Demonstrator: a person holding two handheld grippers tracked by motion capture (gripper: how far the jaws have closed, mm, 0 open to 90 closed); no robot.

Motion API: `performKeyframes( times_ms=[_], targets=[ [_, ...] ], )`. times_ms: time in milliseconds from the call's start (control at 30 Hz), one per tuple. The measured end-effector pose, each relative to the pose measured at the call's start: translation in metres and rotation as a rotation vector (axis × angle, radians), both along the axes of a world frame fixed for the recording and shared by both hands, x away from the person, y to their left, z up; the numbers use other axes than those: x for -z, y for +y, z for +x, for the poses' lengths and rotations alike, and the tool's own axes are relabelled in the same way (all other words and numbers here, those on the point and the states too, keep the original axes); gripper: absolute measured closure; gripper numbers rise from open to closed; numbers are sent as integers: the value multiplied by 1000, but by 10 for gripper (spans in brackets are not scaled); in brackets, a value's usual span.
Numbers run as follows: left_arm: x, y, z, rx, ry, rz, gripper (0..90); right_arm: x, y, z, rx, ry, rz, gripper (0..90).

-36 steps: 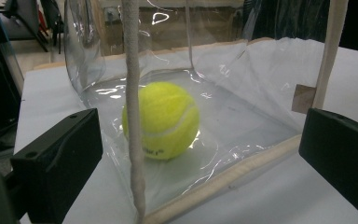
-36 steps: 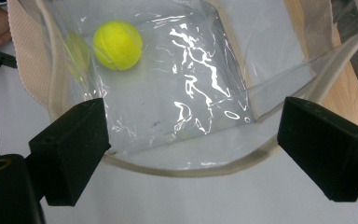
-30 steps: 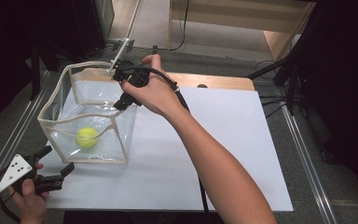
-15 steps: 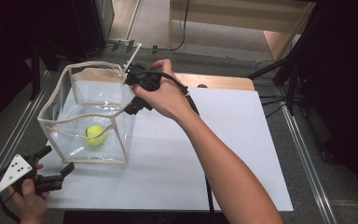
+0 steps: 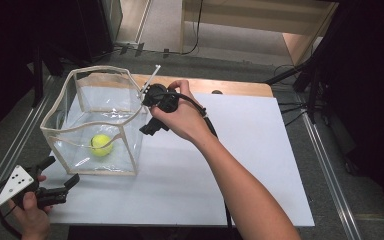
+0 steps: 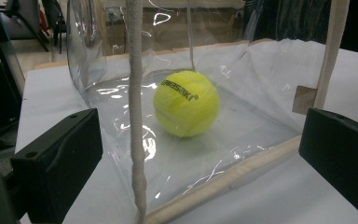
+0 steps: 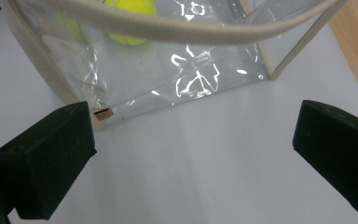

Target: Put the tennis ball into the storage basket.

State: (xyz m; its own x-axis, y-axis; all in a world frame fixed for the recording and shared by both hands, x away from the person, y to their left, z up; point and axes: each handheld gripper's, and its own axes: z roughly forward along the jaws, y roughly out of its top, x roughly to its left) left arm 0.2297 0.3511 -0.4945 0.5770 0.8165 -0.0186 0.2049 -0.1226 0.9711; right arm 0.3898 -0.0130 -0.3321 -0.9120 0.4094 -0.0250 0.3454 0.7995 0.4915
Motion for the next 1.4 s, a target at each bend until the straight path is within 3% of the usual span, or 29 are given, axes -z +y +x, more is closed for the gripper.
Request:
performKeyframes(
  times_ms=[933,1300,1400],
  targets=[
    [0,1,-1,3,1,-5,0,81,-18,-36,57,-5,104,0],
    [0,0,-1,0,1,1,0,98,-41,-53,97,-26,175,0],
    [0,0,-1,0,1,2,0,104,-46,-58,98,-50,186,0]
  ],
)
